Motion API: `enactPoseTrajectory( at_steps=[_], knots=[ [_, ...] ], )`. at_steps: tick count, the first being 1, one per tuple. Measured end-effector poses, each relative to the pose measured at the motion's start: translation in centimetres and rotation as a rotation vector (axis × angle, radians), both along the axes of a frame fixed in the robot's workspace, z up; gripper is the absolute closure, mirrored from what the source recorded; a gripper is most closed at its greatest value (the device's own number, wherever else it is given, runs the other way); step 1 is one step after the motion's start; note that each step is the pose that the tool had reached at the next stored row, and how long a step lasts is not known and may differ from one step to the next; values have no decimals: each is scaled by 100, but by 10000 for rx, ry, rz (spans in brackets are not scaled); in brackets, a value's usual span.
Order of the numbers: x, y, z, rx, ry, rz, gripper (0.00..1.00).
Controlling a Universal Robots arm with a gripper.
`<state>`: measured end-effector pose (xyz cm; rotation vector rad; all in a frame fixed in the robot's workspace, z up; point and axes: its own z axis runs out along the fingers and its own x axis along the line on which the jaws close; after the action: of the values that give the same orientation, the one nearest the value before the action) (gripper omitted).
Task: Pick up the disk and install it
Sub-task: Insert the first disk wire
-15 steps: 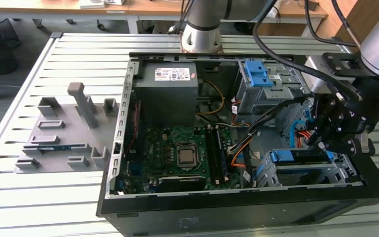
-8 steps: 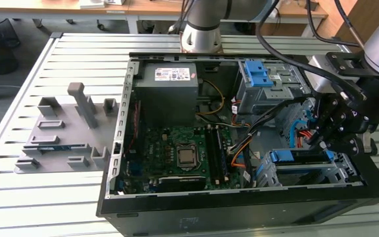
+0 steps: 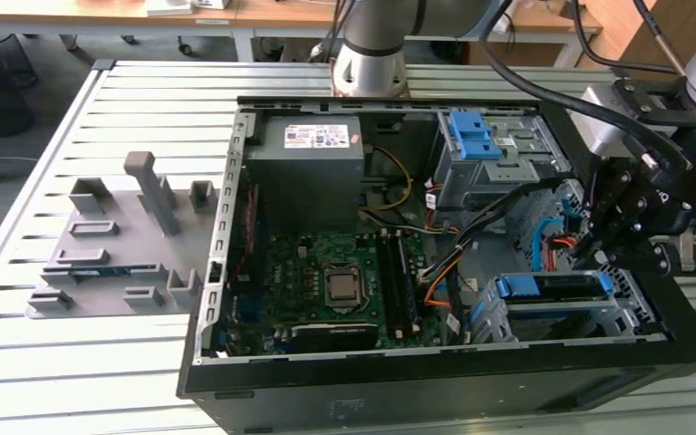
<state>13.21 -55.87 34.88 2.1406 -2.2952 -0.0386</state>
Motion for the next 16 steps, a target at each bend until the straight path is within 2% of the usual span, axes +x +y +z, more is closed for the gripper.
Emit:
enactPoseTrajectory(
  at_steps=[2, 4, 7, 16],
  knots=[
    [4, -14, 1, 51, 6, -1, 84],
    [4, -48, 1, 82, 7, -1, 84],
    [5, -91, 0, 86, 6, 0, 84],
    [-9, -94, -36, 106, 6, -1, 84]
  ],
)
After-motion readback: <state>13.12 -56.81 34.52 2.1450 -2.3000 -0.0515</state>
